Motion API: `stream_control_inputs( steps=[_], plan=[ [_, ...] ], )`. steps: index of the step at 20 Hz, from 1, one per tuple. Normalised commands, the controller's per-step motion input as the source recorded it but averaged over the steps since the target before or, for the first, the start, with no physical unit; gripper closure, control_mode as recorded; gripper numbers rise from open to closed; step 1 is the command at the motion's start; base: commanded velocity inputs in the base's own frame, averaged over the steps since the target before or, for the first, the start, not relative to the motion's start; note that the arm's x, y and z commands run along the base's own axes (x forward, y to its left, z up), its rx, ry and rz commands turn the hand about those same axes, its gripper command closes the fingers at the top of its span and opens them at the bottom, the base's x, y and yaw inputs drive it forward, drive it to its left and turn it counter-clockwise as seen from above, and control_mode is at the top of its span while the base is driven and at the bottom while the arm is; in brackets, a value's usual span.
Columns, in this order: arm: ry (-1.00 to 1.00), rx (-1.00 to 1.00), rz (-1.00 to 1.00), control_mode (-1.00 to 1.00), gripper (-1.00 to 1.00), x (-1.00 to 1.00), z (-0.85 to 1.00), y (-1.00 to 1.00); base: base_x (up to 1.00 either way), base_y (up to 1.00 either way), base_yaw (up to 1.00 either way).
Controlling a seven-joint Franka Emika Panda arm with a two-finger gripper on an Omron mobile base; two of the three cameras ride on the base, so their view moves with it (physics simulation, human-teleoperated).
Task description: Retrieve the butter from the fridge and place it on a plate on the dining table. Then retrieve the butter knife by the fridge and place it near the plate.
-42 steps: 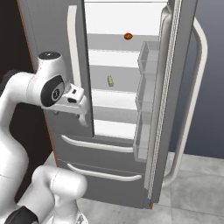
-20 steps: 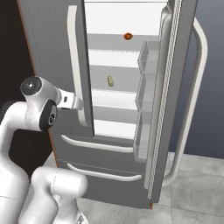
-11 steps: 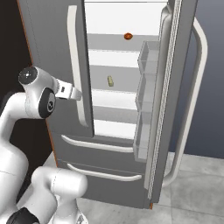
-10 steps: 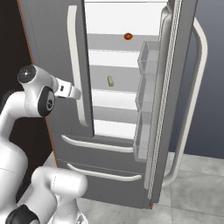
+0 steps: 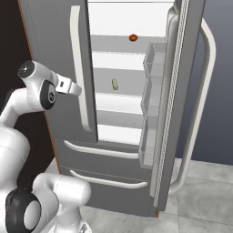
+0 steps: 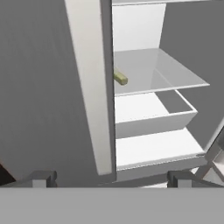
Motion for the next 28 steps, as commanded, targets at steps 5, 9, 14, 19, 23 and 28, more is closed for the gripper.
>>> stream_control_inputs(
  steps=[5, 9, 14, 19, 23, 28],
  plan=[
    [-0.03, 0.00, 0.00, -1.00, -1.00, 0.66, 0.00, 0.02, 0.00, 0.00, 0.00],
    [-0.10, 0.00, 0.00, -1.00, -1.00, 0.57, 0.00, 0.13, 0.00, 0.00, 0.00],
    [0.00, 0.00, 0.00, -1.00, -1.00, 0.58, 0.00, 0.09, 0.00, 0.00, 0.00],
    [0.01, -0.02, 0.00, -1.00, -1.00, 0.53, 0.00, 0.00, 0.00, 0.00, 0.00],
    [0.01, -0.05, 0.00, -1.00, -1.00, 0.46, 0.00, -0.01, 0.00, 0.00, 0.00],
    [0.00, -0.05, 0.00, -1.00, -1.00, 0.46, -0.01, 0.00, 0.00, 0.00, 0.00]
  ],
)
